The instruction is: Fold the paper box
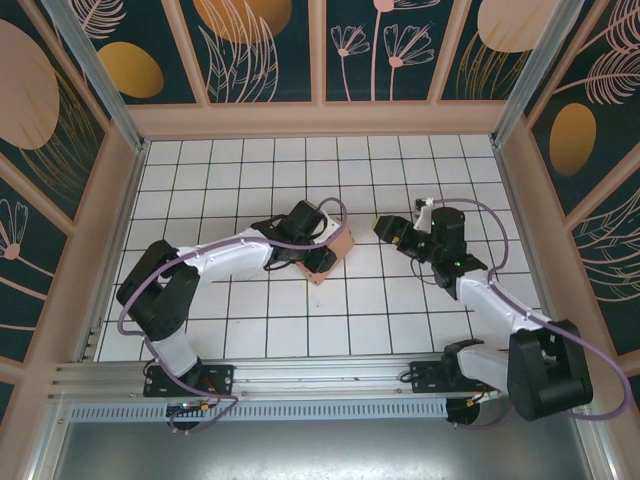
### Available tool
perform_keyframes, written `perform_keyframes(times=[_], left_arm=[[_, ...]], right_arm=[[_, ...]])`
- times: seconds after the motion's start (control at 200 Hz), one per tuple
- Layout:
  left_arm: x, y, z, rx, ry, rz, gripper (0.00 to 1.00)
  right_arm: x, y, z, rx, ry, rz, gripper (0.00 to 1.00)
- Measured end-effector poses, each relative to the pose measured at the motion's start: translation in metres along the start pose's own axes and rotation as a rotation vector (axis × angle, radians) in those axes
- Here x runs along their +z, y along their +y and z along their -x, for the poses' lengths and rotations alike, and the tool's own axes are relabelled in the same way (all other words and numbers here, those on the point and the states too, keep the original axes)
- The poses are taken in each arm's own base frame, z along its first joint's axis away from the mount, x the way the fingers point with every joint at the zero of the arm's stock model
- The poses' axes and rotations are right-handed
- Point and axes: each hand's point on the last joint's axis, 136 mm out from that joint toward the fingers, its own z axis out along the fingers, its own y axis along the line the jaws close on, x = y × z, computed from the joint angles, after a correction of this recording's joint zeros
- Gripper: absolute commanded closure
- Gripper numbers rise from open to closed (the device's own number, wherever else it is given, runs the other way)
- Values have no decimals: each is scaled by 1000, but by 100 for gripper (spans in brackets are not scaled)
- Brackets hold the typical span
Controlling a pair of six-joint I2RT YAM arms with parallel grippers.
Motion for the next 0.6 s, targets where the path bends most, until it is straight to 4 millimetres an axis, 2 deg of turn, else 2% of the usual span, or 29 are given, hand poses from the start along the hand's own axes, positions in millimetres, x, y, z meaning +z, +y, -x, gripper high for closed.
perform_keyframes(times=[0.16, 0.305, 0.6], left_arm=[[-13, 0, 2, 94, -9, 25, 57], [-16, 0, 4, 130, -18, 28, 57], [-13, 6, -16, 129, 51, 42, 57]], right_arm=[[20, 13, -8, -22, 78, 28, 30], [39, 16, -29, -24, 176, 40, 30], [55, 10, -50, -16, 266, 40, 30]])
